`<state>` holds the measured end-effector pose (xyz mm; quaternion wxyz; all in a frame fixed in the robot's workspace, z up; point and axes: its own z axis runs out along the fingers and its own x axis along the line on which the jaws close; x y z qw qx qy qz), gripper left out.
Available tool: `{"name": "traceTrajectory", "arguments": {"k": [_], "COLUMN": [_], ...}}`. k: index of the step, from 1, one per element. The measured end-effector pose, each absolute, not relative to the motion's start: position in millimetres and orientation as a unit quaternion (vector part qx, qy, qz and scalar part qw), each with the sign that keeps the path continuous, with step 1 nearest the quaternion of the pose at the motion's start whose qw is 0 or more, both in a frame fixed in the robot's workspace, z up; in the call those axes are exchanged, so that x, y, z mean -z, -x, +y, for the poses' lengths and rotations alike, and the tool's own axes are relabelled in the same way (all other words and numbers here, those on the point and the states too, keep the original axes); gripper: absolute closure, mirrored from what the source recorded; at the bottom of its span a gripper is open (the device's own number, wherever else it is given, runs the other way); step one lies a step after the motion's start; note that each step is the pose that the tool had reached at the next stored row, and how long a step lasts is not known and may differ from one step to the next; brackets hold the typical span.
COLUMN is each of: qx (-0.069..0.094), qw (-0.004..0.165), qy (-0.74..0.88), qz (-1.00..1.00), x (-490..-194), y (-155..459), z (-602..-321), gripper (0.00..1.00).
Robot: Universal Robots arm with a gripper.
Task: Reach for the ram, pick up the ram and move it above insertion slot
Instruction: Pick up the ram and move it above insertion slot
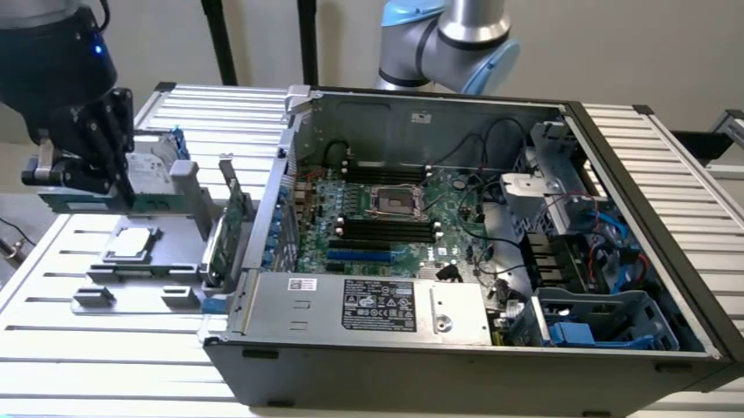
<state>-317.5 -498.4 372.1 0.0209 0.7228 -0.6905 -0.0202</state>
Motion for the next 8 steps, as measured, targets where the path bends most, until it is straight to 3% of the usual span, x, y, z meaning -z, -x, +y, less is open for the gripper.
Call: {"name": "traceTrajectory", "arguments": {"k": [8], "qx": [0.021], "qw": [0.020], "qy": [-0.723], "qz": [-0.690], "x": [-380.7], "y": [287.6], "z": [-497.8], "gripper": [0.87]}}
